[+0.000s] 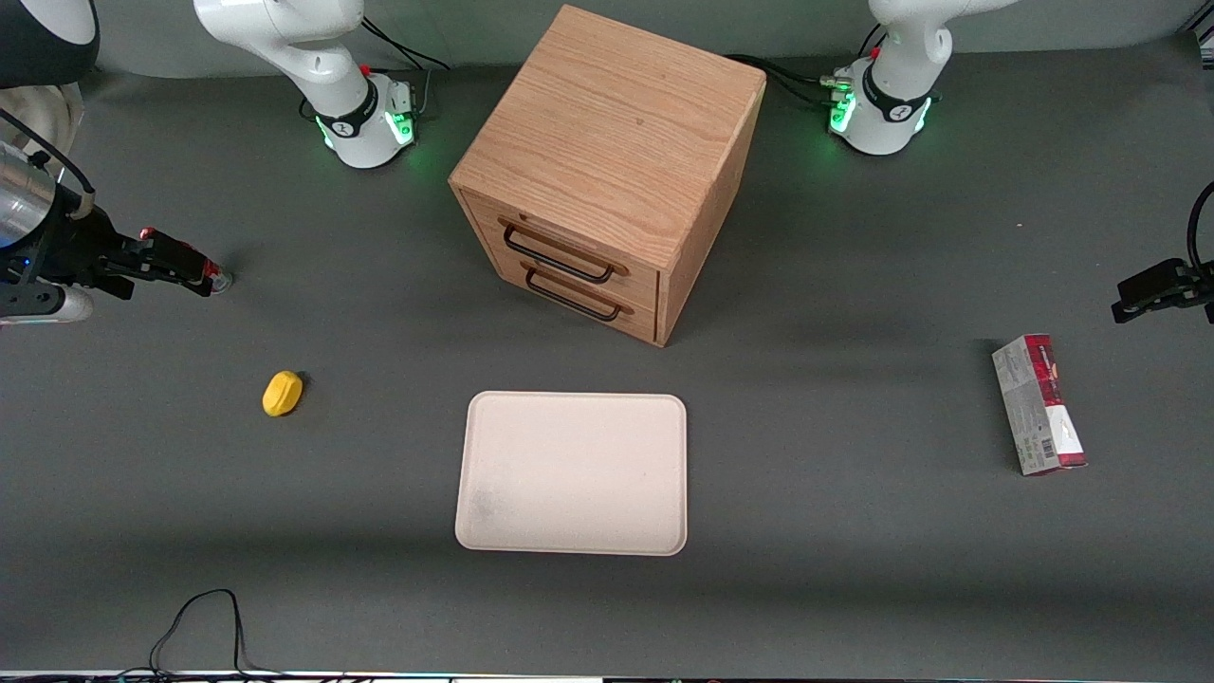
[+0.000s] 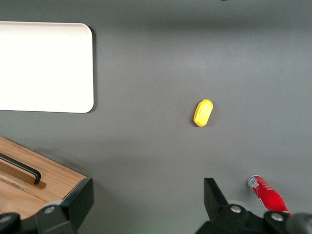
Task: Place coke bottle on tray
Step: 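Lower the open right gripper over the red Coca-Cola bottle's cap end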
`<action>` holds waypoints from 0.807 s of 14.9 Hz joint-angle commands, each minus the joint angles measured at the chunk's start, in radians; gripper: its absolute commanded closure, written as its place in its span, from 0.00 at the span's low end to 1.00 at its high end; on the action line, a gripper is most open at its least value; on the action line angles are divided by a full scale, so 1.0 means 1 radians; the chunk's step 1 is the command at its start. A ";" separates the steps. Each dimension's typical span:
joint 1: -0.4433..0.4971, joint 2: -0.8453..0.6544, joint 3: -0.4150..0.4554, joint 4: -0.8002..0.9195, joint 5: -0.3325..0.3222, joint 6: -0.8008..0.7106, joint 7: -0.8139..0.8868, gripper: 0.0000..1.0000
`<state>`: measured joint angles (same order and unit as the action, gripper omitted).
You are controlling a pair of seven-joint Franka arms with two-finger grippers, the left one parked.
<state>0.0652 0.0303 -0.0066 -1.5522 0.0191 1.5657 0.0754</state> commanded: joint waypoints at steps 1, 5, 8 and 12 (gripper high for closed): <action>-0.001 -0.007 -0.001 -0.012 0.022 0.020 0.020 0.00; -0.004 -0.022 -0.004 -0.061 -0.001 0.013 0.021 0.00; -0.008 -0.105 -0.074 -0.226 -0.033 0.039 -0.012 0.00; -0.007 -0.232 -0.235 -0.490 -0.080 0.202 -0.238 0.00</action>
<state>0.0552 -0.0801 -0.1630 -1.8638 -0.0445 1.6696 -0.0616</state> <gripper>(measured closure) 0.000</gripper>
